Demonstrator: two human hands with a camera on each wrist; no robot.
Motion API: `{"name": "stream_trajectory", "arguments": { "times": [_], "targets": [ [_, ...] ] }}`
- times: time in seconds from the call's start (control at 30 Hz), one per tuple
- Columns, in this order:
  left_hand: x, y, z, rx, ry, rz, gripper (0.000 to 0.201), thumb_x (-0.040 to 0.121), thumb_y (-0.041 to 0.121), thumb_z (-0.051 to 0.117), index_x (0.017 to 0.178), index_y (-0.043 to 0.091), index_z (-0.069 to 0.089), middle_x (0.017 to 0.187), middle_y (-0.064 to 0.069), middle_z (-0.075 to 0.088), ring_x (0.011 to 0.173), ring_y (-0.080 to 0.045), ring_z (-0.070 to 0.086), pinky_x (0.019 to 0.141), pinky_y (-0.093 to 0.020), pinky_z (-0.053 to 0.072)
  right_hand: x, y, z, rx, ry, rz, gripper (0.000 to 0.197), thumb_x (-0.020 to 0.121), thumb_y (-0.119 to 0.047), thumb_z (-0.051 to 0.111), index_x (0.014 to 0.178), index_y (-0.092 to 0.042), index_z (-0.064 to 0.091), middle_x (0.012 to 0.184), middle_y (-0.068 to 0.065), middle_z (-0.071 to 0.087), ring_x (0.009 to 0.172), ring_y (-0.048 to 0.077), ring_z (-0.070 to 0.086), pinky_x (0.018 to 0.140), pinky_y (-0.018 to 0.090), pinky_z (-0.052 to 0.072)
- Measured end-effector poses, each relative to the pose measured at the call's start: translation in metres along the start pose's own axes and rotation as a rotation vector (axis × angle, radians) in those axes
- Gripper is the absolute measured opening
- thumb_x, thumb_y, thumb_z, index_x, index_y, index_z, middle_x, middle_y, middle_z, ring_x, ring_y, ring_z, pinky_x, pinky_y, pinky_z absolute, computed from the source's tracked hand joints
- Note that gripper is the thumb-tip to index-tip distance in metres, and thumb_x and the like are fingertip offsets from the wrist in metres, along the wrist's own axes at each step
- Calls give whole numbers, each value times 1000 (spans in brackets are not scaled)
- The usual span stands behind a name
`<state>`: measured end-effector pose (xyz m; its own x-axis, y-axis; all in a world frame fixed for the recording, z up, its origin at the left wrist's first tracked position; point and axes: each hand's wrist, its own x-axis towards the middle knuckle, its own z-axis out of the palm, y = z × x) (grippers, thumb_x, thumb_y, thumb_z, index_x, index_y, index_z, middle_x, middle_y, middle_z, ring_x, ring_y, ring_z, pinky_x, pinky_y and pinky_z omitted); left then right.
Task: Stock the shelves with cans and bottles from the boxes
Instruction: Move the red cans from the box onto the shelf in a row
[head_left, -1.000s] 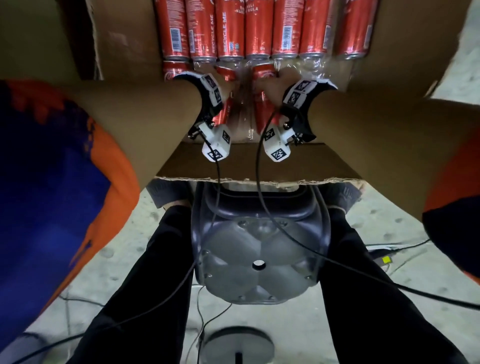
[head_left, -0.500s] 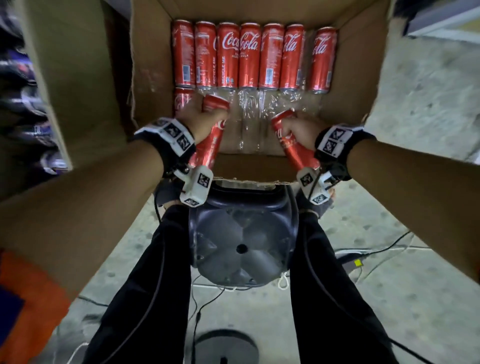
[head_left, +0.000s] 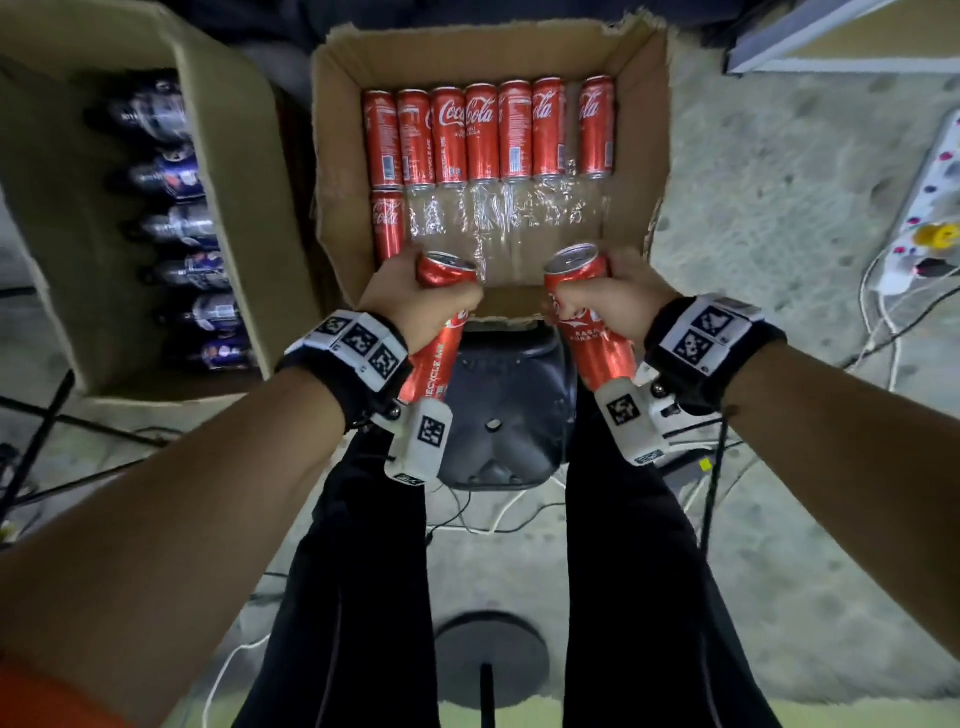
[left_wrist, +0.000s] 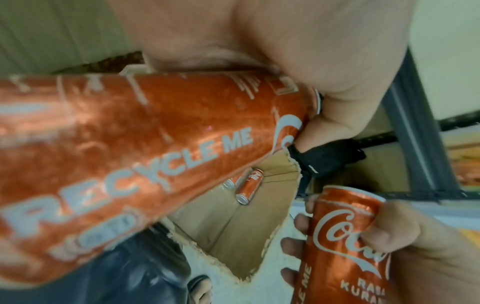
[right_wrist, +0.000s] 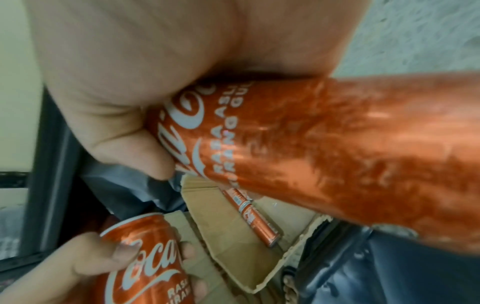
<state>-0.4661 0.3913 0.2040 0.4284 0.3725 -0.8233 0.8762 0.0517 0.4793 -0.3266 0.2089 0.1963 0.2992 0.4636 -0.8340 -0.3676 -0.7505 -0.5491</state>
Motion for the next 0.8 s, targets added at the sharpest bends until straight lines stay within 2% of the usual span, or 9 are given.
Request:
{"name": "stream_trajectory", "arguments": {
  "times": [0.07,0.17,0.27,0.37,0.47,0.53,0.63,0.7,0.8],
  "targets": [
    [-25,13,-4,23,-13,30,36,63,37,77,94,22,67,79,8,70,75,-9,68,68,-22,50,-26,-8,2,31,11,-61,39,51,-27,70,78,1,66,72,13,67,73,25,67,78,44,53],
    [-64,34,-10,-1,-58,70,28,66,33,79,89,24,66,78,8,70,74,-10,69,71,-26,52,-69,-26,4,110,19,-123,32,48,-26,69,75,-9,65,72,11,66,72,27,66,76,42,54],
    [-103,52,-20,-10,-30,108,24,72,26,86,88,27,68,75,11,71,65,-2,67,64,-16,50,-113,-46,3,121,51,-186,23,54,-18,76,76,-21,68,74,6,69,74,27,68,76,41,56],
    [-148,74,-35,-33,-29,148,30,71,28,88,95,25,71,74,14,73,64,1,68,60,-9,49,-154,-66,3,148,78,-235,29,59,-19,83,85,-14,70,82,15,73,78,35,71,82,49,58],
    [-196,100,-53,-65,-46,205,31,70,25,89,95,28,70,80,13,75,74,-6,72,78,-26,56,-197,-93,3,212,83,-273,23,63,-8,79,84,-8,70,81,19,71,72,29,69,77,45,58],
    [-227,118,-63,-78,-24,261,29,66,26,90,88,30,71,83,12,76,79,-8,72,82,-32,56,-225,-112,2,238,108,-318,20,63,-4,77,81,-10,70,74,11,71,68,23,68,71,38,57],
    [-268,143,-81,-80,-10,324,27,71,17,88,88,29,70,84,9,77,81,-13,73,85,-38,57,-261,-143,1,230,126,-368,24,67,2,78,84,-15,72,77,5,74,71,19,70,70,31,56],
    [-293,159,-90,-101,-13,365,33,70,15,88,95,27,70,88,4,77,84,-18,74,89,-45,59,-287,-166,0,206,161,-407,31,60,-7,81,89,-16,72,81,3,75,75,18,72,75,34,59],
    [-328,185,-104,-122,-17,455,42,57,28,89,95,29,71,90,4,77,85,-18,74,90,-45,58,-326,-201,-5,196,181,-491,30,55,-14,77,84,-18,71,75,-3,73,71,13,69,73,31,57]
  ]
}}
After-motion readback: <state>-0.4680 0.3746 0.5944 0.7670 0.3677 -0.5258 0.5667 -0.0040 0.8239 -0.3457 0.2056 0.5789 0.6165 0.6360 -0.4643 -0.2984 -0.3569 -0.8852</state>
